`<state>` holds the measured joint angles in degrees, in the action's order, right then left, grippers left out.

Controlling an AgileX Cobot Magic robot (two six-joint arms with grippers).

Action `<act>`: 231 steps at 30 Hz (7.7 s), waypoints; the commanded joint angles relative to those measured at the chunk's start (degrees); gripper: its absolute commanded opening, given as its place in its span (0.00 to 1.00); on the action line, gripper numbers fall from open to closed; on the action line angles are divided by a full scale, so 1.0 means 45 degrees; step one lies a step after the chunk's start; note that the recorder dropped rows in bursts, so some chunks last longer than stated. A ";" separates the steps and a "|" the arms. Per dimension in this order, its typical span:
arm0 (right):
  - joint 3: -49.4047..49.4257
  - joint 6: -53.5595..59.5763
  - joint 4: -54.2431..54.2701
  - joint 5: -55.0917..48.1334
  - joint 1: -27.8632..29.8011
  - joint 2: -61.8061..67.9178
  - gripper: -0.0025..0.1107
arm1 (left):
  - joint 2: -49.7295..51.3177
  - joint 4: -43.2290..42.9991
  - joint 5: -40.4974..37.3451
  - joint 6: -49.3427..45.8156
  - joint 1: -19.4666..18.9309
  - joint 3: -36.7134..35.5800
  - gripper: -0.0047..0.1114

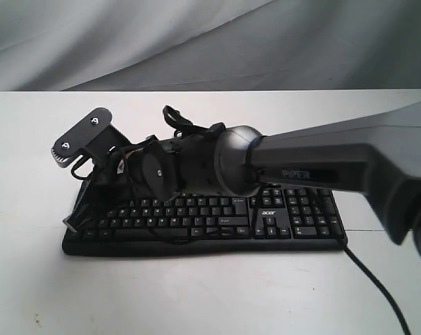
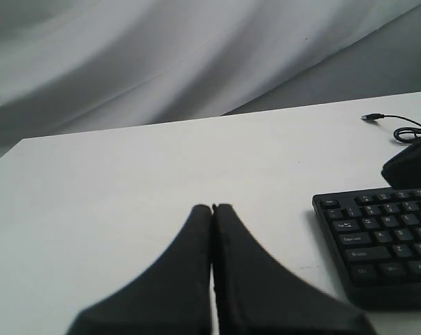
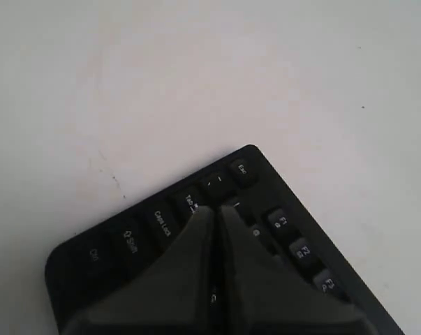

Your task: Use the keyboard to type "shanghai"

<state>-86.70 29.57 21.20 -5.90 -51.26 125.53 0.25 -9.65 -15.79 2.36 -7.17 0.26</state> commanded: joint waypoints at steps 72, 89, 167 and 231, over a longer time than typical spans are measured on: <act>-0.0090 -0.0022 -0.2109 -0.0745 0.0425 0.0398 0.02 | -0.0055 0.0023 0.0127 0.0056 0.0094 -0.0059 0.04; 0.3927 -0.0202 -0.1903 0.1232 0.1193 -0.1446 0.02 | -0.0055 0.0023 0.0127 0.0056 0.0094 -0.0059 0.04; -0.0614 -0.0094 -0.2494 0.0299 -0.0379 0.1115 0.02 | -0.0055 0.0023 0.0127 0.0056 0.0094 -0.0059 0.04; 0.5032 -0.0114 -0.2053 0.1549 0.0856 -0.2033 0.02 | -0.0055 0.0023 0.0127 0.0056 0.0094 -0.0059 0.04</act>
<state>-64.21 28.93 11.58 0.00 -47.56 116.43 0.25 -9.65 -15.79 2.36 -7.17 0.26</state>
